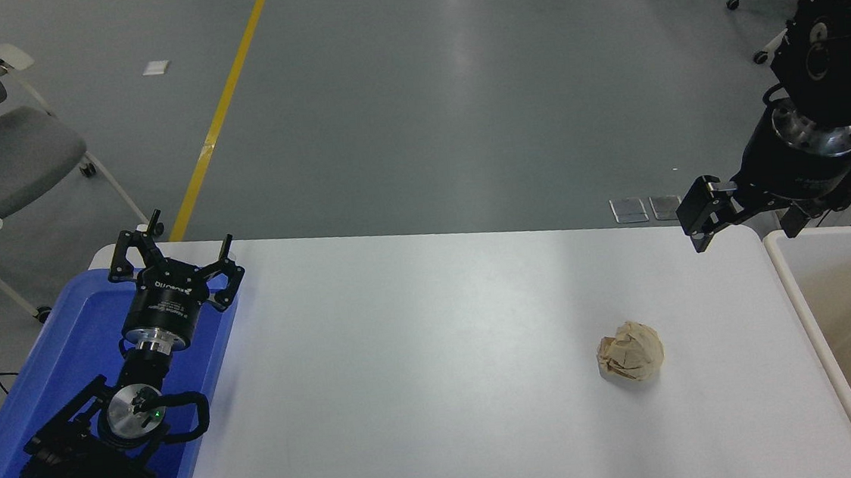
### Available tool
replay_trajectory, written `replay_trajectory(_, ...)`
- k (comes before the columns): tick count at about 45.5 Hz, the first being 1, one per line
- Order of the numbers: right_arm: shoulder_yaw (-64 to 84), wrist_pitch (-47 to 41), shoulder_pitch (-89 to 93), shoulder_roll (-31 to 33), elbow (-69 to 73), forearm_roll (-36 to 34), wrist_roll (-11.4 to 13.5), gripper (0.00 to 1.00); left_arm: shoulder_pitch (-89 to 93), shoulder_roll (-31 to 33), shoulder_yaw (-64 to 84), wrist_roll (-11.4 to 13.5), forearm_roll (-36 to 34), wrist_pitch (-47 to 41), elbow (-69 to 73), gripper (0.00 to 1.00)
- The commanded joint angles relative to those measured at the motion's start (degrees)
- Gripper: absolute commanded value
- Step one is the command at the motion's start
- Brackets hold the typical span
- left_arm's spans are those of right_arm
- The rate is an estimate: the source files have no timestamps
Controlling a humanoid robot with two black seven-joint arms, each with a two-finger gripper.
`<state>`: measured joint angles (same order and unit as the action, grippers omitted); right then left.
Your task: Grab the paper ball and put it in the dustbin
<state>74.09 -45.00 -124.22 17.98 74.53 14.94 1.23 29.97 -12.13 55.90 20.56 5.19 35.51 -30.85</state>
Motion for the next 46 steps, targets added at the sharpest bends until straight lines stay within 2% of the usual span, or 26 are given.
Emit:
replay_trajectory(1, 0.0, 0.0, 0.0, -0.1, 0.0, 0.0, 0.0, 1.00, 0.0, 0.0, -0.2, 0.0, -0.1, 0.0, 0.0, 1.00)
replay_trajectory(46, 0.4, 0.0, -1.4, 0.2, 0.0, 0.0, 0.0, 1.00, 0.0, 0.0, -0.1, 0.0, 0.0, 0.0, 0.0, 1.00)
